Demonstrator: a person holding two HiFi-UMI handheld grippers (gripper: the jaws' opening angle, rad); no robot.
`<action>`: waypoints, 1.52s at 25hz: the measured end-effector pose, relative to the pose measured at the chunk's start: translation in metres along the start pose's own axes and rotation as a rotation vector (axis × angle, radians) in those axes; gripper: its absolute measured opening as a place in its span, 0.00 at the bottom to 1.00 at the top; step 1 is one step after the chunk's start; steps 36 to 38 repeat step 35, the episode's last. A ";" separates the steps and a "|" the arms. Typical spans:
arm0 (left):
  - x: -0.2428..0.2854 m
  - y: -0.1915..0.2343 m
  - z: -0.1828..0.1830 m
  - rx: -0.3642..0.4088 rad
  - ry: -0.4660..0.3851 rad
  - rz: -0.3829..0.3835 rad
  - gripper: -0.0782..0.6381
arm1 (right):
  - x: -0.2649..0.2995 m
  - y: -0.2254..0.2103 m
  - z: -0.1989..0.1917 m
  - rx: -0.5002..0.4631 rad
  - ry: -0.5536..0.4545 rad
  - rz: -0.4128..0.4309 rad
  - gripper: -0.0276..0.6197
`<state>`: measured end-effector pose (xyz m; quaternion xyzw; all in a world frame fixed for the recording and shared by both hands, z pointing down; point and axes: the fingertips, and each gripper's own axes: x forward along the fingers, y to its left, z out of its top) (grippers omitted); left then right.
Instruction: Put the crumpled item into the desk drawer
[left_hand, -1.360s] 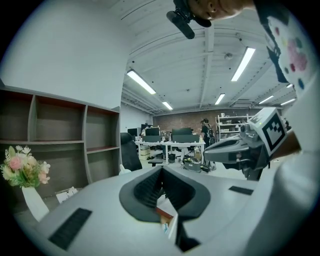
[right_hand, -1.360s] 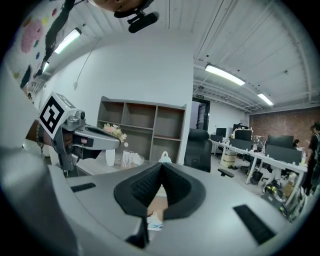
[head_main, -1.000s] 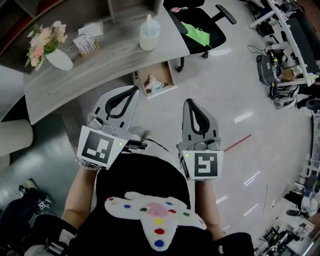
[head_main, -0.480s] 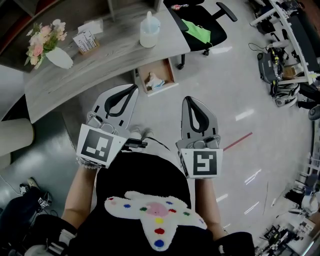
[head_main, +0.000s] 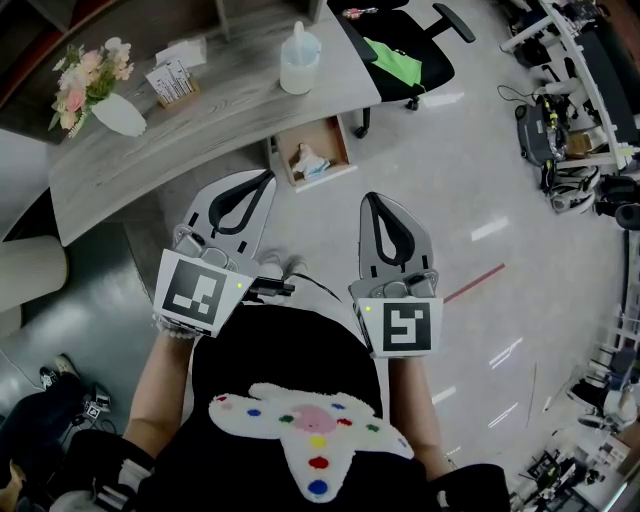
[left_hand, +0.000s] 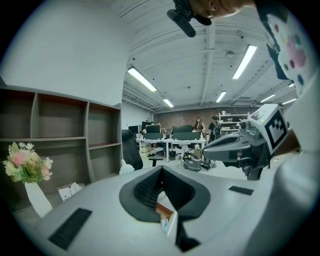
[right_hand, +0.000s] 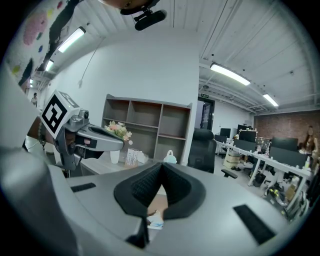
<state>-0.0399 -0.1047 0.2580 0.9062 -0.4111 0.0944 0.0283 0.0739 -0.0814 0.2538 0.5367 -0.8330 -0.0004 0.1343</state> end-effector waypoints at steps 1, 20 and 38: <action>0.000 0.000 -0.001 0.000 0.001 0.000 0.12 | 0.000 0.000 -0.001 0.003 0.003 -0.001 0.05; 0.001 0.001 -0.005 -0.003 0.009 -0.006 0.12 | 0.005 0.005 -0.001 0.003 0.005 0.011 0.05; 0.004 0.003 -0.006 -0.008 0.014 -0.006 0.12 | 0.008 0.005 -0.004 0.004 0.021 0.011 0.05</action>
